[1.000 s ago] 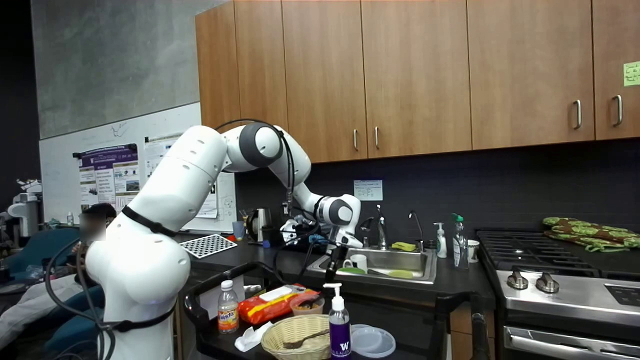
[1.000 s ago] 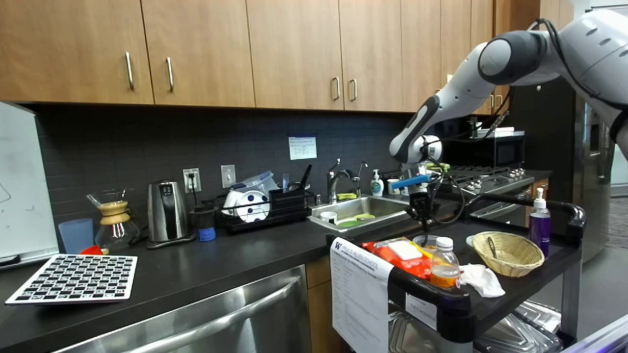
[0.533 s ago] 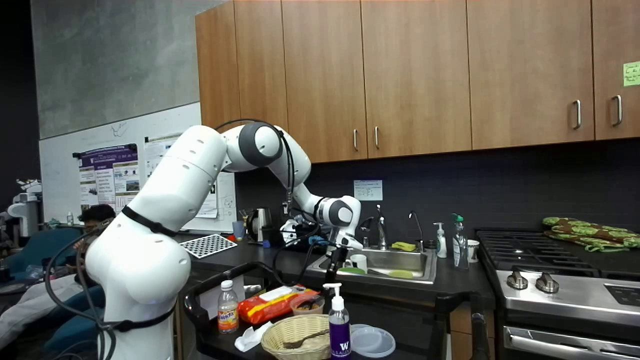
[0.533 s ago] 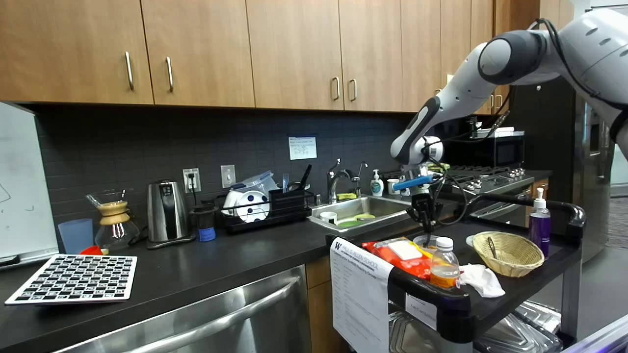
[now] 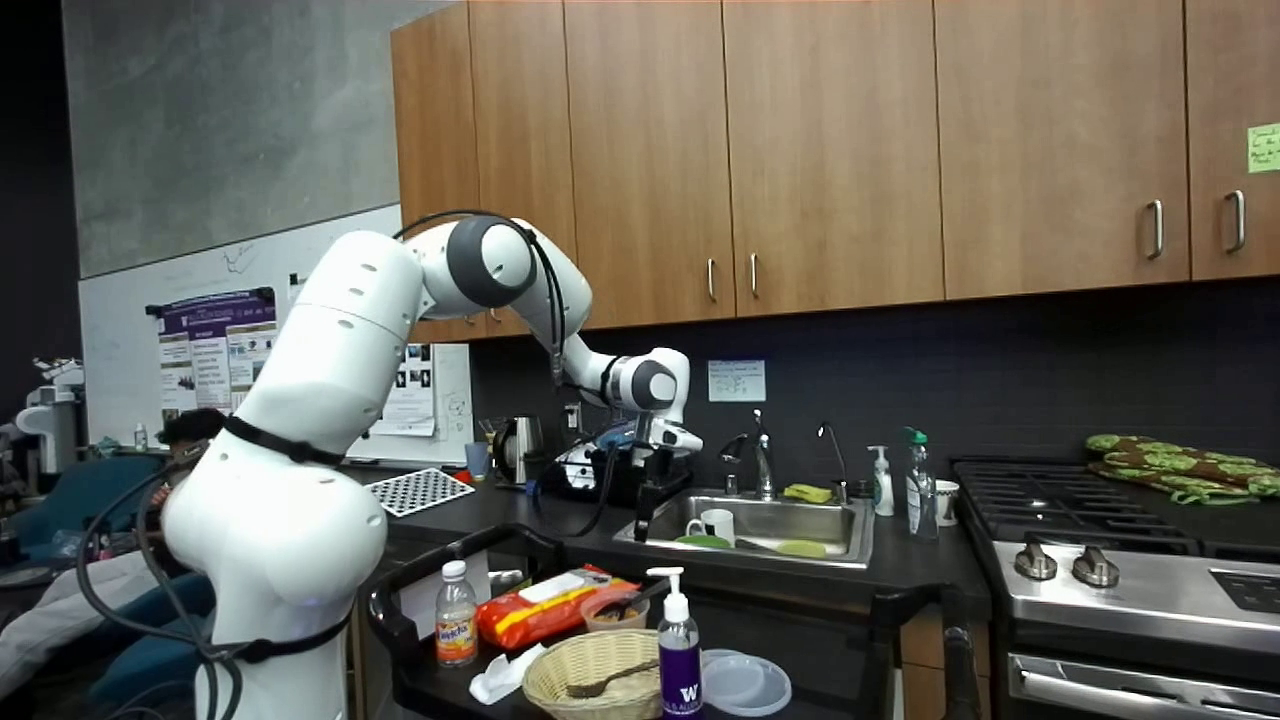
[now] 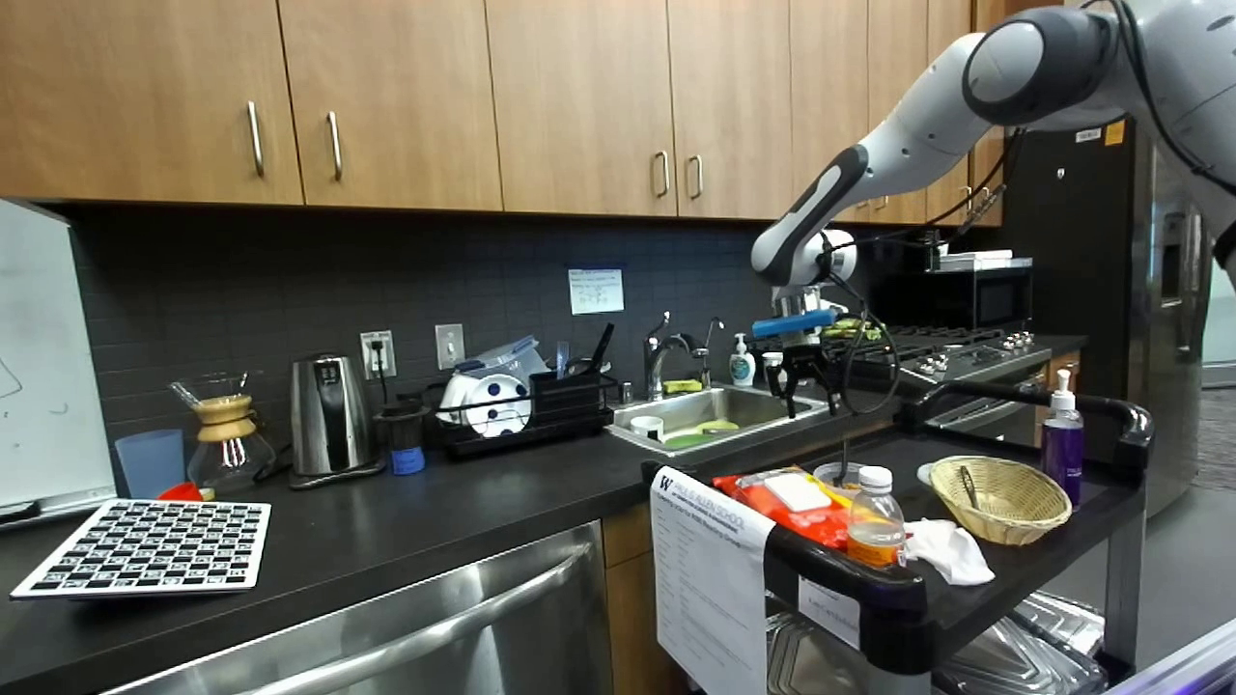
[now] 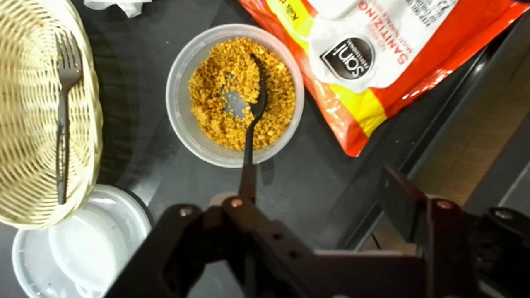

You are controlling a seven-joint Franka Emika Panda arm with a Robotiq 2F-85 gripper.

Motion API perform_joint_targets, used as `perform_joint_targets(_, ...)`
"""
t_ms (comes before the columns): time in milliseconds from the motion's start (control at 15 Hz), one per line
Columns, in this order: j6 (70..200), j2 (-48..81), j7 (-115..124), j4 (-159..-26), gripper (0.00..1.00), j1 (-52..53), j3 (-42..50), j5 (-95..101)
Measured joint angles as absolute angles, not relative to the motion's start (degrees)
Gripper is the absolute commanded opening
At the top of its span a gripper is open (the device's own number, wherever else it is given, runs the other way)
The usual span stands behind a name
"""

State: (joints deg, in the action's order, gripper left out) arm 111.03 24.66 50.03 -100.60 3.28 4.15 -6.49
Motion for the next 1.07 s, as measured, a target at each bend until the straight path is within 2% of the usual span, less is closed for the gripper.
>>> perform_joint_targets(1067, 100.5, -1.8, 0.2, -105.8, 1.00, 0.8, 2.6, -7.3)
